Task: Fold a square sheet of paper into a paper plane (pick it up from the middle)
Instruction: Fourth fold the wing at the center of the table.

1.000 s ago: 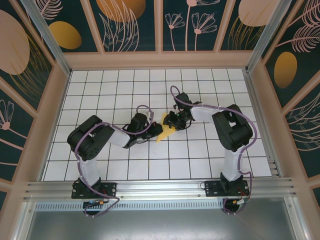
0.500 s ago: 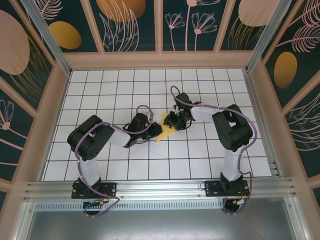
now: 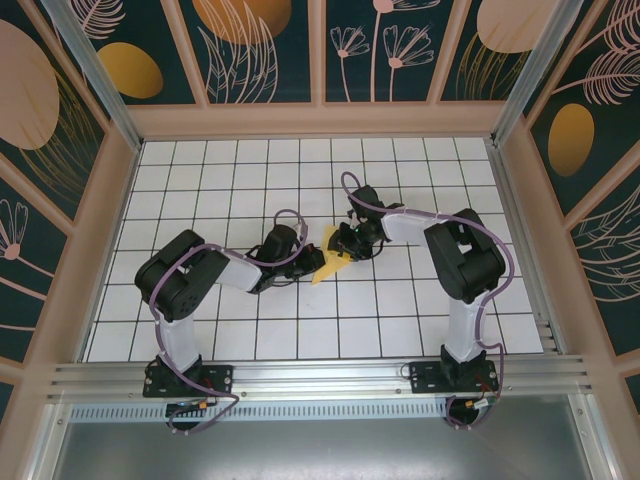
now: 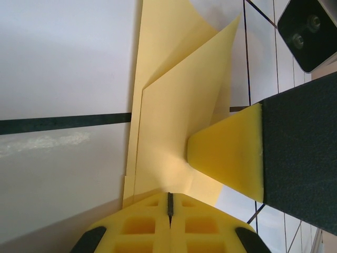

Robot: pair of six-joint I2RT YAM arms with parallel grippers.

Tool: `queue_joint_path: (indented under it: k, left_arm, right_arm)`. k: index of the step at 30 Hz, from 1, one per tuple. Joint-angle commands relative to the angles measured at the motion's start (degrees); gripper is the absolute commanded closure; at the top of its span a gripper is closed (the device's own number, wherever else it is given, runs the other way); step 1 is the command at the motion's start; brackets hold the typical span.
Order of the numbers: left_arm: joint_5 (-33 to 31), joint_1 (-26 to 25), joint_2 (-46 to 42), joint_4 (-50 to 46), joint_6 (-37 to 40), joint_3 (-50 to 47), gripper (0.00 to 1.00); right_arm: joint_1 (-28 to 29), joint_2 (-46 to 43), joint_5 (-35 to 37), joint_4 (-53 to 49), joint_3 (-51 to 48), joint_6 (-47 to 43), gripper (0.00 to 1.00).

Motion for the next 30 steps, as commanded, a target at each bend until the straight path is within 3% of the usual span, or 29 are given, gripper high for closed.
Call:
queue_joint_path:
  k: [1, 11, 19, 30]
  left_arm:
    - [-2.85, 0.27, 1.57, -5.22, 0.93, 0.39, 1.0]
    - [-4.14, 0.31, 1.67, -6.64, -0.35, -0.75, 1.0]
    - [-4.46, 0.27, 2.71, -8.11, -0.2, -0.83, 1.0]
    - [-5.31, 0.24, 3.17, -8.85, -0.37, -1.0, 1.0]
  right_arm:
    - [0.35, 10.06, 11.09, -3.9, -4.54, -0.01, 0.65]
    - [0.39, 5.55, 5.85, -1.57, -3.56, -2.36, 0.64]
    - [-2.11, -7.98, 0.02, 3.97, -2.95, -7.88, 0.66]
    - [-3.06, -8.24, -10.94, 13.77, -8.07, -12.1, 0.98]
